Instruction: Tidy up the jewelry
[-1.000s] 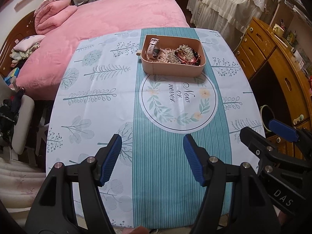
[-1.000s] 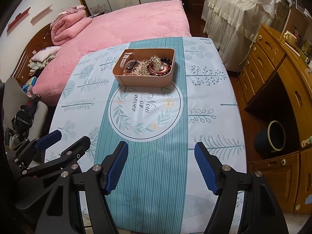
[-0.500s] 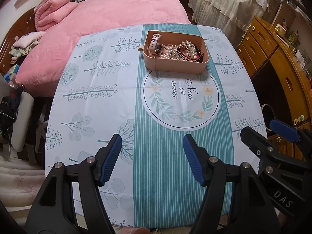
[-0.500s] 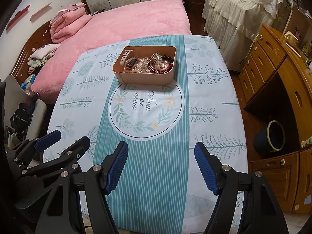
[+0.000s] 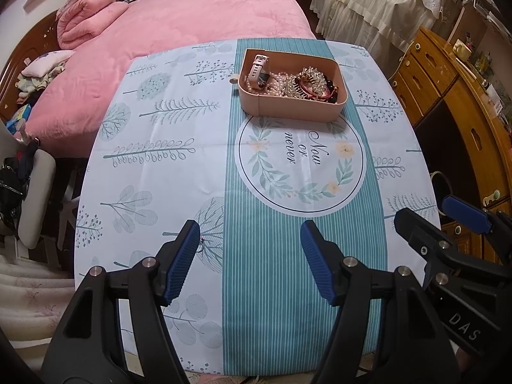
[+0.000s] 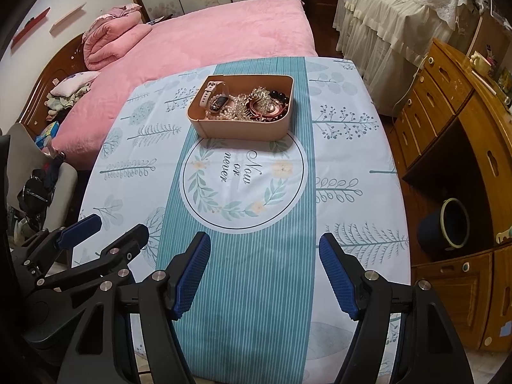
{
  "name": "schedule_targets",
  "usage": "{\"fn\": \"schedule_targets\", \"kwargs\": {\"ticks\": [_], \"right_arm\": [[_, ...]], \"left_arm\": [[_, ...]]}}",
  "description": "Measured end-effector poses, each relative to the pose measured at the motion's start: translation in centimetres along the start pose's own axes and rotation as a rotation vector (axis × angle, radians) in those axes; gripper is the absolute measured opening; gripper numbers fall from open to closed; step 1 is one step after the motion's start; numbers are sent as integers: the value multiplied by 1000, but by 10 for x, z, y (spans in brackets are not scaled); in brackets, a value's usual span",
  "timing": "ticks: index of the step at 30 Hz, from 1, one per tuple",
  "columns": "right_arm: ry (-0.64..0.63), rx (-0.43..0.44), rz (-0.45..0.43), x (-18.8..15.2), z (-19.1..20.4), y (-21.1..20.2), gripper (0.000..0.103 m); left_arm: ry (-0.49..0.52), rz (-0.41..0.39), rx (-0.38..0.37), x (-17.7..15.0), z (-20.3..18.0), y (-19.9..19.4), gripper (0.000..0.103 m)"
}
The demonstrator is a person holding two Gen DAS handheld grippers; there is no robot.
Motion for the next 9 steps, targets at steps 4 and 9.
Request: {"fn": "schedule_targets", "kwargs": {"ticks": [4, 9], "right_arm": [[1, 0, 0, 0, 0, 1, 71], [-1, 0, 2, 1, 0, 1, 71]], "left_arm": [[-1, -4, -2, 1, 0, 0, 63], [-1, 0, -2, 1, 0, 1, 63]]}}
Point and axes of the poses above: each gripper's, at about its wrist camera, not at the fingertips, and y roughly the way its jaws point, z to its left, x to its top, the point moved 9 cm from there along y, roughly the way its jaws point
